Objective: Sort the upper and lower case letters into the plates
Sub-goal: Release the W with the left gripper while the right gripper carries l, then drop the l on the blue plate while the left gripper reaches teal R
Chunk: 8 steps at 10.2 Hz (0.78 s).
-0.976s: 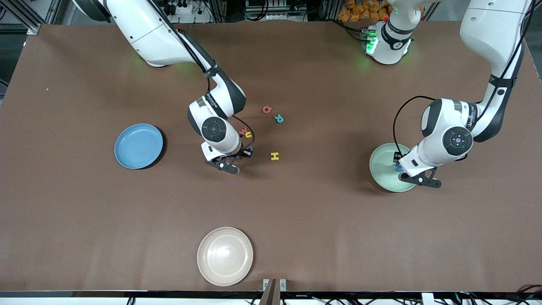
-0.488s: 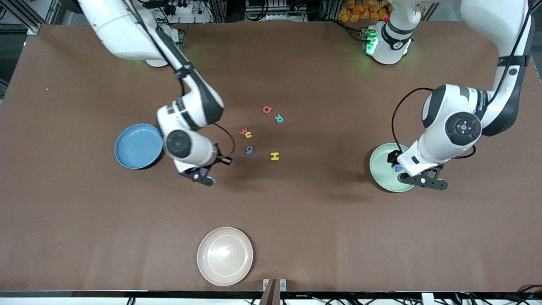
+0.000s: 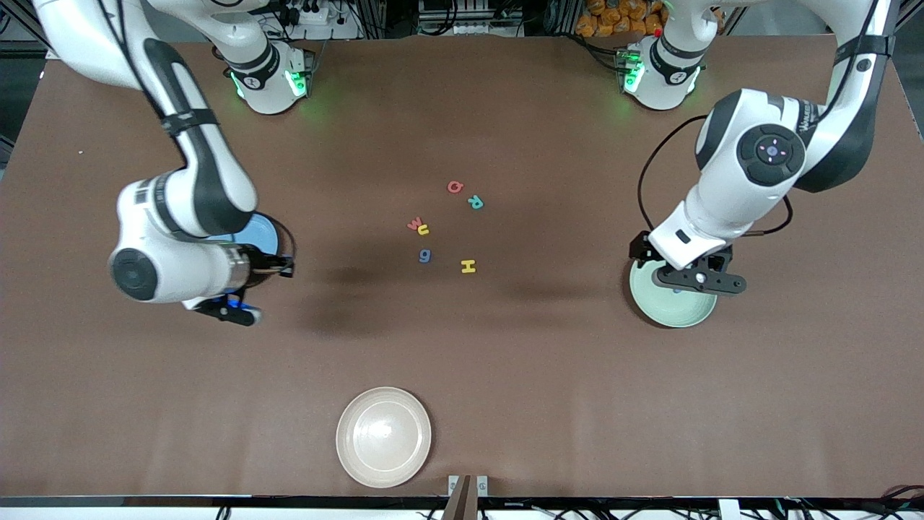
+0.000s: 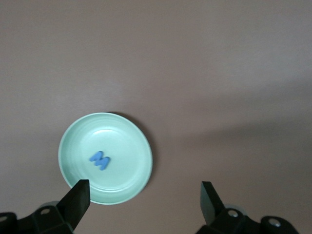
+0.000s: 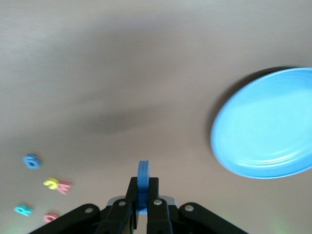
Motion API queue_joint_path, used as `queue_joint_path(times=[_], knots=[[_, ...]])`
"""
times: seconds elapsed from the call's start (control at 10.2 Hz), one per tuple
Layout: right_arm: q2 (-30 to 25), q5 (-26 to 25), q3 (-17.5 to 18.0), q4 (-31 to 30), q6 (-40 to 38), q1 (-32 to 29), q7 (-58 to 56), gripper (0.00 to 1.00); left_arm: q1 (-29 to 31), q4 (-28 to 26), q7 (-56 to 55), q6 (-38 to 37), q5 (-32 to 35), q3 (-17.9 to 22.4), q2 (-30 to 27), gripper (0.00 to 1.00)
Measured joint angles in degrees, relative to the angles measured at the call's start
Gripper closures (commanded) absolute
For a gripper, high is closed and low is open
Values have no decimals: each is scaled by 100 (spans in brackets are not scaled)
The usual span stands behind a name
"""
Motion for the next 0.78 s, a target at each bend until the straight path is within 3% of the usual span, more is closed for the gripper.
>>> queue_joint_path(times=[0.29,0.49,0.78], knots=[[-168,-19,-287,-741,210,-587,-1377,100,-563,10,-1003,-1,-16,-50,-37,0],[-260,-37,-629,-1344,819,-601,-1995,100,-873,1,-1590,-5,-18,-126,-19,0],[-266,-75,-812,-1991,1605,-597,-2303,100,-1402,-17,-2600,29,-21,-239,140,0]])
